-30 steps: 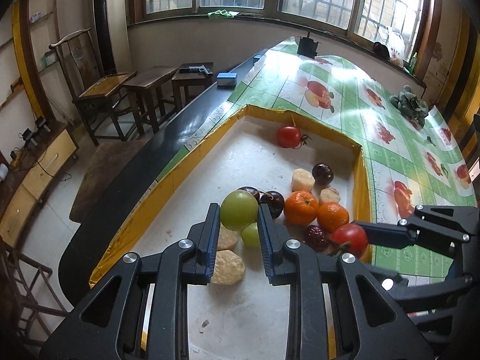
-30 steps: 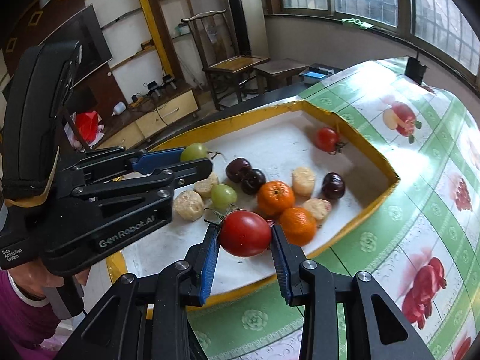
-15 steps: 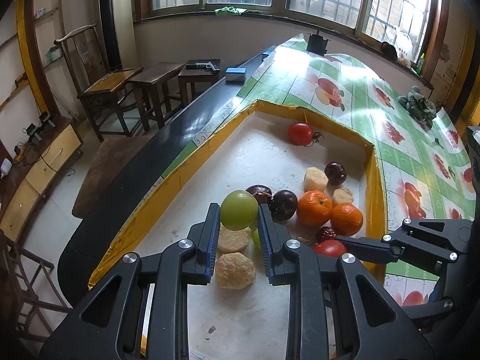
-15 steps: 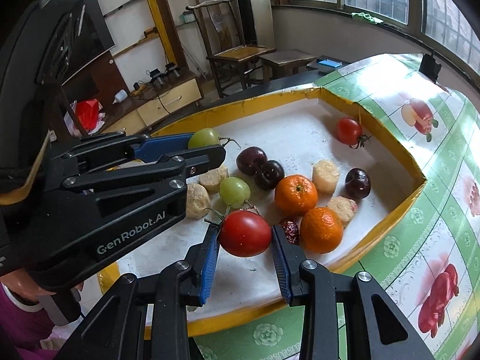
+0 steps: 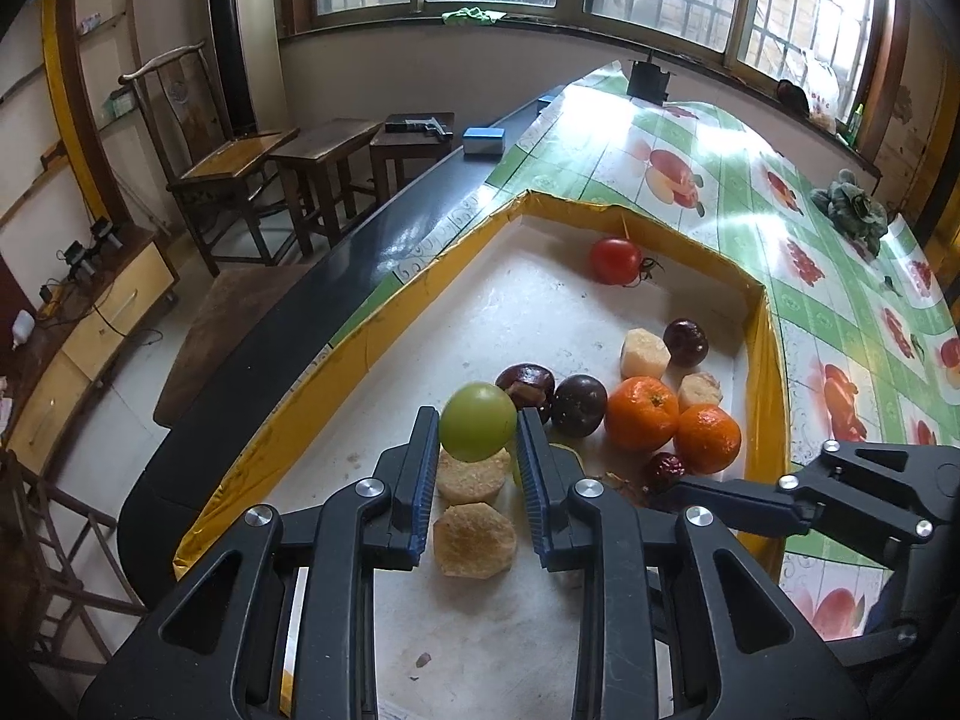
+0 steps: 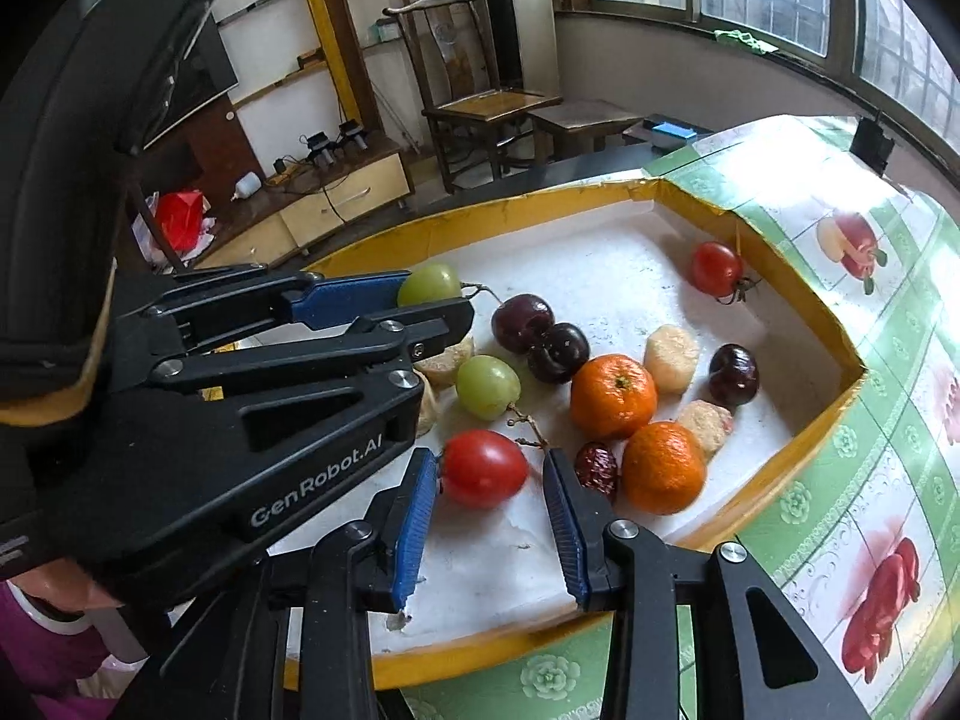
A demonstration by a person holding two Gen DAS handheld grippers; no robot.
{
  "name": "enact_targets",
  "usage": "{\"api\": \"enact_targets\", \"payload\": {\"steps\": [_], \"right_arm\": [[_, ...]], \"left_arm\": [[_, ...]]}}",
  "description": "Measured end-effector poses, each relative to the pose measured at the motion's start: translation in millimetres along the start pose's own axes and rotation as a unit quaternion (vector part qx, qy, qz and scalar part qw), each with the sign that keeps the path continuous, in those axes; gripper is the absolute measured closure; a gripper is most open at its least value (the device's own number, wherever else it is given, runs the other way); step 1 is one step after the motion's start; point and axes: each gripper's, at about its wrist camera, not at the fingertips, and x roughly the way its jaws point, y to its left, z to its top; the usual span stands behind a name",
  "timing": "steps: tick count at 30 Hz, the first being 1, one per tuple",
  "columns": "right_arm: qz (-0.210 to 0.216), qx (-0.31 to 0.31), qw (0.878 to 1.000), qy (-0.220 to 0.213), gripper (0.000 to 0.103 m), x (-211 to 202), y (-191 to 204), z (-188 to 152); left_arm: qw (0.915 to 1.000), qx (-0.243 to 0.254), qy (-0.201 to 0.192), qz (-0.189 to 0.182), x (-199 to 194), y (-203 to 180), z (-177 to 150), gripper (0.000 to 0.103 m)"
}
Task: Organize fruits
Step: 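Lower both held fruits into the tray and open both tools, then lift both open tools away from the tray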
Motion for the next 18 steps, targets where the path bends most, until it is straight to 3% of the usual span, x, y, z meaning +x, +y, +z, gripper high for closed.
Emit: {"api": "enact_targets", "payload": {"steps": [5, 7, 9, 18], "right_arm": [[-0.005, 0.014, 1.000, -0.012, 0.064, -15, -7, -8], [-0.010, 0.018, 1.000, -0.016, 0.064, -21, -9, -11], [-0.012, 0.023, 0.999, -0.024, 0.063, -28, -11, -14], [-0.036, 0.049, 0.997, -0.054, 0.059, -68, -23, -38]], "left_arm": [[0.9999, 0.007, -0.010, 0.004, -7, -7, -1, 0.077], [0.9998, 0.007, -0.018, 0.001, -12, -11, -1, 0.068], [0.9996, 0.004, -0.027, -0.006, -18, -12, -2, 0.048], [0.9977, 0.001, -0.068, -0.010, -48, -30, -2, 0.043]]}}
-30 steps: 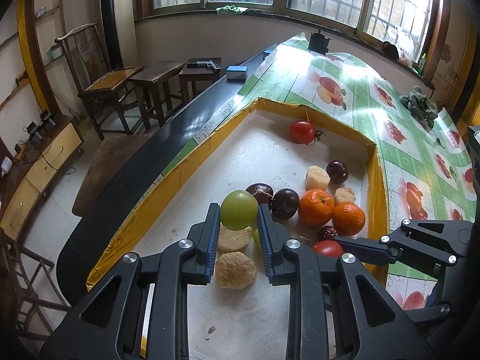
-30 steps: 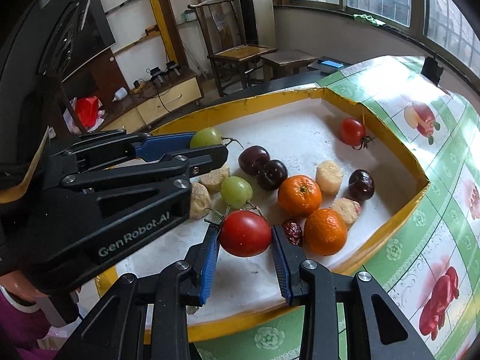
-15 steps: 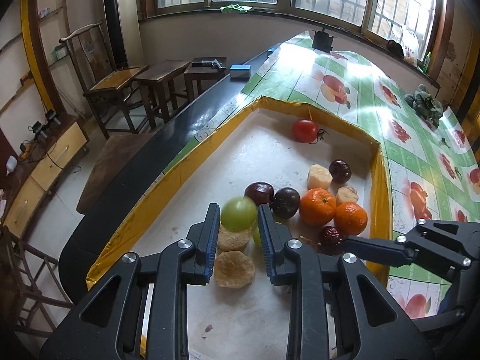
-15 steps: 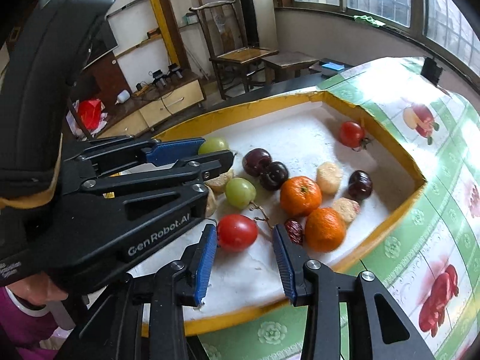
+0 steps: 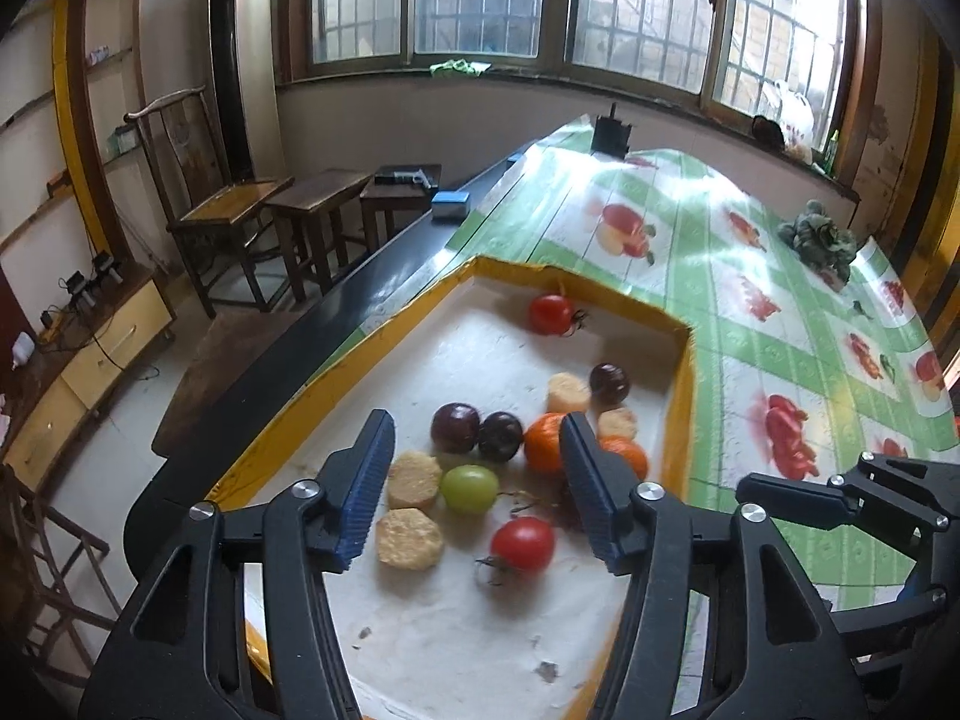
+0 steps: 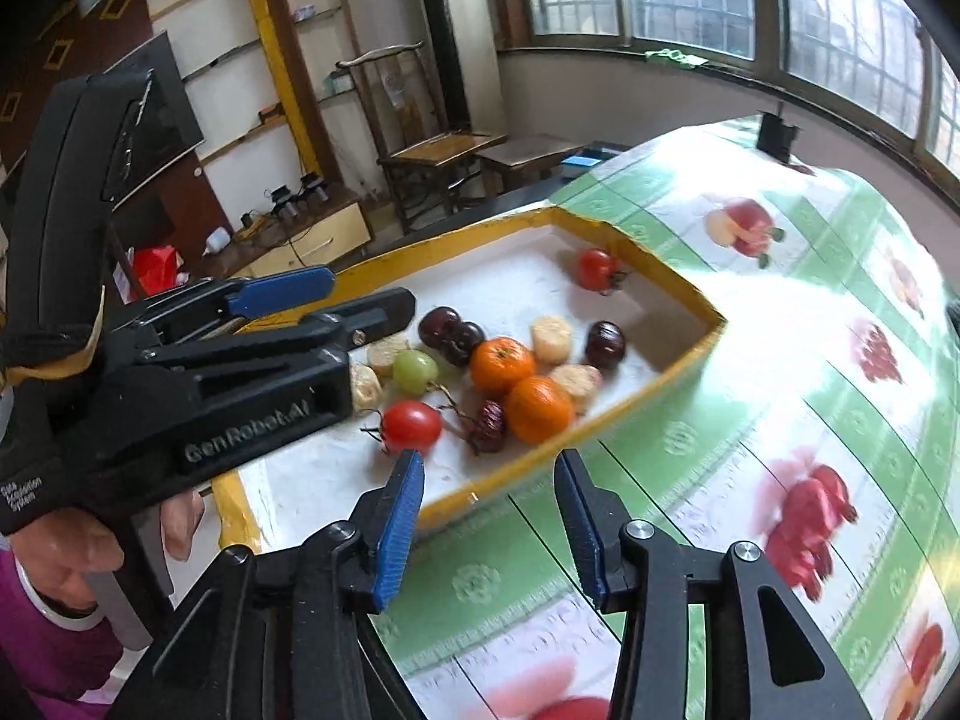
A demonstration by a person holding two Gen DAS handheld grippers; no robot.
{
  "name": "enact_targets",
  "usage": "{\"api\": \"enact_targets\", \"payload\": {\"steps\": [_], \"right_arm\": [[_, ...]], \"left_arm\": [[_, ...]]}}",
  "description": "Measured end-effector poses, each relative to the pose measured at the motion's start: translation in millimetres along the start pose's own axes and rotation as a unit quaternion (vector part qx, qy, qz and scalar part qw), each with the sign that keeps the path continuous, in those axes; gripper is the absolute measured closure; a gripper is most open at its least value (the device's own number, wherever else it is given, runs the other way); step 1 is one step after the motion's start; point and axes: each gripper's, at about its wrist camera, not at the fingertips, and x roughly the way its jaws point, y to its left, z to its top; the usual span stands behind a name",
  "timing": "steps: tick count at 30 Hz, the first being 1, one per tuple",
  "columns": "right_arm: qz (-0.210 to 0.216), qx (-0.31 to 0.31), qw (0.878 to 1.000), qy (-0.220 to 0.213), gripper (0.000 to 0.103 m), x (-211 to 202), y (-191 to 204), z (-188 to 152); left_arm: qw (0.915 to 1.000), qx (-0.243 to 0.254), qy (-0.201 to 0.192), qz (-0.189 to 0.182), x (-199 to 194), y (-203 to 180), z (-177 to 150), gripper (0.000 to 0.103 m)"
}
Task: Organize fruits
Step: 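Lift both open tools away from the tray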
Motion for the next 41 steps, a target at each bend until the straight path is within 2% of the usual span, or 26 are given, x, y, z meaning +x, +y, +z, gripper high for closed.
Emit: {"api": "enact_targets", "payload": {"steps": [14, 18, 21, 36, 41], "right_arm": [[-0.030, 0.050, 0.998, -0.039, 0.057, -43, -36, -27], [-0.028, 0.052, 0.997, -0.046, 0.057, -49, -38, -31], [-0.027, 0.053, 0.997, -0.049, 0.056, -52, -39, -33], [-0.023, 0.053, 0.997, -0.046, 0.056, -55, -39, -40], [-0.031, 0.070, 0.996, -0.053, 0.056, -65, -52, -44]], "left_arm": [[0.9988, 0.004, -0.041, 0.026, -33, -36, 2, 0.043], [0.9989, 0.016, -0.040, 0.020, -39, -46, -1, 0.043], [0.9983, 0.023, -0.044, 0.031, -41, -52, -2, 0.043], [0.9983, 0.019, -0.042, 0.035, -43, -53, -8, 0.043], [0.9985, 0.028, -0.037, 0.031, -40, -61, -8, 0.043]]}}
